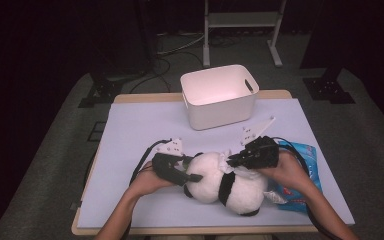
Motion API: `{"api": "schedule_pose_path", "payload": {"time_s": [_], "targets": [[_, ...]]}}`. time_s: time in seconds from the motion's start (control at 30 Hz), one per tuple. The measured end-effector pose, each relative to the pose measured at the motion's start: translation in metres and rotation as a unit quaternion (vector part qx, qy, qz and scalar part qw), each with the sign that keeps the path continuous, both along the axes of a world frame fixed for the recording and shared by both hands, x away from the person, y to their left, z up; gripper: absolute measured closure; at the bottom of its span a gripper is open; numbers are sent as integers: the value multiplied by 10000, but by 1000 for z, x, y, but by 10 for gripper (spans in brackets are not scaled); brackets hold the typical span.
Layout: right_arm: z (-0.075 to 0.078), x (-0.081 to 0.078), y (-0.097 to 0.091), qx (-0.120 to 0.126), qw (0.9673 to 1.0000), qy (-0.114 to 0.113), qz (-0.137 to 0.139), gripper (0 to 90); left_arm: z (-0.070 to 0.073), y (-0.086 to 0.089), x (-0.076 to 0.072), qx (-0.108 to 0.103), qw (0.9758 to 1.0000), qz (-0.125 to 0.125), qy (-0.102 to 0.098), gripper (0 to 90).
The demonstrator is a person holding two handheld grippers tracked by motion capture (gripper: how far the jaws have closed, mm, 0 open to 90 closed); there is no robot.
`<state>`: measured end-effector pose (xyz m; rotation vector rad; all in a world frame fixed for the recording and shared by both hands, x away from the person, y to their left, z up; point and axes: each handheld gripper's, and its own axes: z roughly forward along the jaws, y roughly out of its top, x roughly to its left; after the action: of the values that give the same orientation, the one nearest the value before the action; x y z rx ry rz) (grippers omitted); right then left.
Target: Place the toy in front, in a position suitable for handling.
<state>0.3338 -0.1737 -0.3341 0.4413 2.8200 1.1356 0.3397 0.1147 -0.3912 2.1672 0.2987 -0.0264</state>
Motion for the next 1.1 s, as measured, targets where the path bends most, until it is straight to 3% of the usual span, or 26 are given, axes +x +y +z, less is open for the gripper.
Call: {"api": "schedule_pose_path", "payload": {"time_s": [0.17, 0.4, 0.47, 0.8, 0.9, 1.03, 1.1], "targets": [[-13, 0, 6, 16, 9996, 236, 174, 835, -10, 6, 3, -9, 9991, -13, 419, 255], [-13, -6, 12, -7, 9993, 222, 315, 836, -7, 11, 7, -152, 9968, 63, 783, 136], [-12, -9, 14, -13, 9990, 168, 414, 836, -9, 10, 8, -101, 9957, 34, 921, 100], [-10, -17, 22, -80, 9975, 144, 686, 835, -17, 3, 17, 18, 9896, -14, 1437, 17], [-11, -17, 22, -69, 9974, 157, 698, 835, -17, 1, 18, 63, 9886, -42, 1505, 16], [-11, -17, 22, -77, 9972, 168, 718, 835, -19, -1, 20, 100, 9854, -95, 1696, 18], [-10, -17, 22, -80, 9972, 168, 722, 835, -20, -1, 21, 96, 9854, -159, 1695, 67]]}}
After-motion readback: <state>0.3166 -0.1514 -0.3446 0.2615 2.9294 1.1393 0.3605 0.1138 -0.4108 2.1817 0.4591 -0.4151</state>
